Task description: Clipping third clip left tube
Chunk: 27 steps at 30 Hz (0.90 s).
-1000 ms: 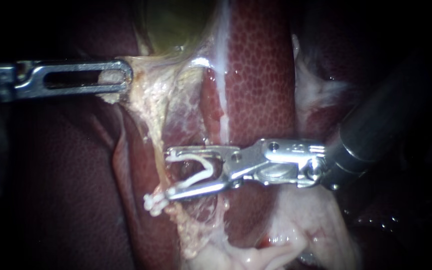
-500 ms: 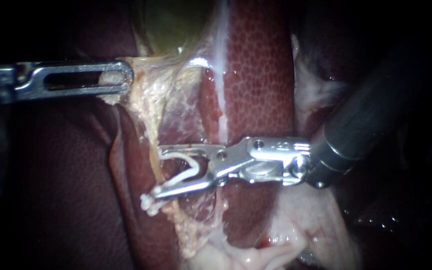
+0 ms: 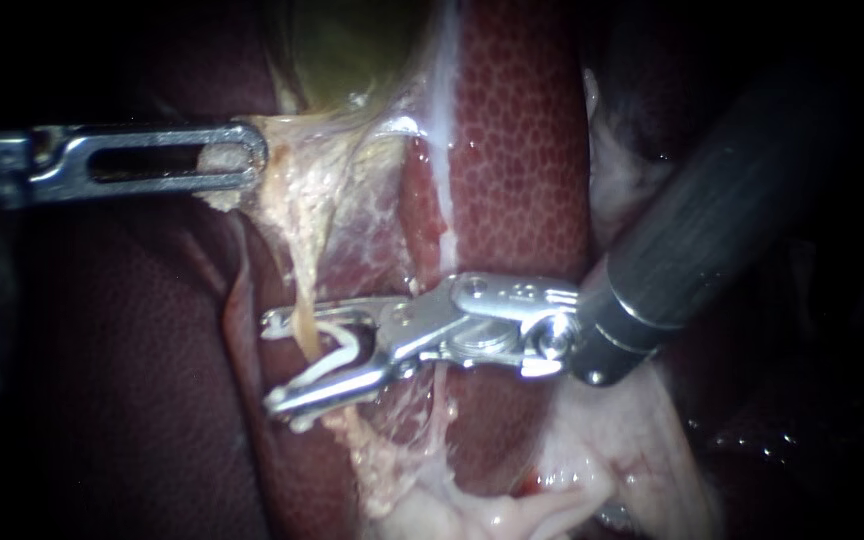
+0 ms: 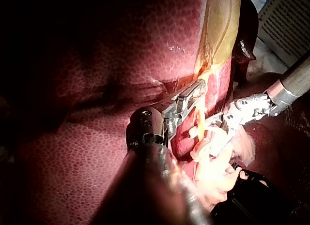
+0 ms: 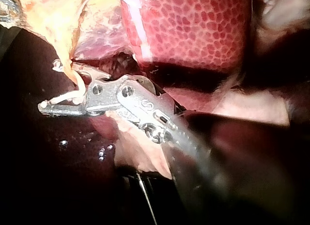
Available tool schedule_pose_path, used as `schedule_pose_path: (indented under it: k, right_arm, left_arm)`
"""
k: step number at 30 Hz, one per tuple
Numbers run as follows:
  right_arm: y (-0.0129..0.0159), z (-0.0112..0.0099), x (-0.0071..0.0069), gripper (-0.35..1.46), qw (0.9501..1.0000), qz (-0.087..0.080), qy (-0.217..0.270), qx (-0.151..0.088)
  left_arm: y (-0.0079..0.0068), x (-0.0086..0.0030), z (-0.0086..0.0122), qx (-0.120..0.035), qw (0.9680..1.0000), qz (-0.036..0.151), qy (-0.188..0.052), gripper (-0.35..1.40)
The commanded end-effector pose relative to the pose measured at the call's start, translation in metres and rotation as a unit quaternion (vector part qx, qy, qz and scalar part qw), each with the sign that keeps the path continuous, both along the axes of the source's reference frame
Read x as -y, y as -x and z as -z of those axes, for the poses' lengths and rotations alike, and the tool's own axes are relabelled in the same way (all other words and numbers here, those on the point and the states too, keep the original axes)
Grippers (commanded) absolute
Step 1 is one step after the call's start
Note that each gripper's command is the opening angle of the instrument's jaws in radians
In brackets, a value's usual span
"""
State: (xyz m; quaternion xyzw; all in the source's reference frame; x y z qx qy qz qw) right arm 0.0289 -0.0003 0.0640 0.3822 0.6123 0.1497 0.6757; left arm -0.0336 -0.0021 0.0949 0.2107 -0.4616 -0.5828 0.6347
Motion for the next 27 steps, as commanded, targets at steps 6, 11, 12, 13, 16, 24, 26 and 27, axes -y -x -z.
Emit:
schedule_pose_path:
  k: [6, 11, 12, 13, 16, 24, 26, 27]
  right_arm:
    - [-0.0003, 0.0, -0.0002, 0.58, 1.0, -0.002, 0.0, 0.0]
    - [-0.0002, 0.0003, -0.0007, 0.58, 1.0, -0.002, -0.002, 0.0]
    - [-0.0002, 0.0004, -0.0008, 0.57, 1.0, -0.002, -0.002, 0.0]
    - [-0.0001, 0.0004, -0.0009, 0.56, 1.0, -0.002, -0.003, -0.001]
    - [0.0, 0.0006, -0.0012, 0.54, 1.0, -0.002, -0.004, -0.001]
    - [0.0002, 0.0006, -0.0015, 0.43, 1.0, 0.0, -0.004, -0.003]
    - [0.0005, 0.0005, -0.0014, 0.3, 1.0, 0.001, -0.004, -0.003]
    - [0.0006, 0.0004, -0.0015, 0.23, 1.0, 0.001, -0.004, -0.004]
  left_arm:
    - [0.0, 0.0, 0.0001, 0.0, 1.0, 0.0, 0.0, -0.15]
    - [0.0, 0.0, 0.0001, 0.0, 1.0, 0.0, 0.0, -0.15]
    - [0.0, 0.0, 0.0001, 0.0, 1.0, 0.0, 0.0, -0.15]
    - [0.0, 0.0, 0.0001, 0.0, 1.0, 0.0, 0.0, -0.15]
    - [0.0, 0.0, 0.0001, 0.0, 1.0, 0.0, 0.0, -0.15]
    - [0.0, 0.0001, 0.0001, -0.001, 1.0, -0.001, 0.002, -0.15]
    - [0.0, 0.0001, 0.0001, -0.001, 1.0, -0.001, 0.002, -0.15]
    - [0.0, 0.0001, 0.0001, -0.001, 1.0, -0.001, 0.002, -0.15]
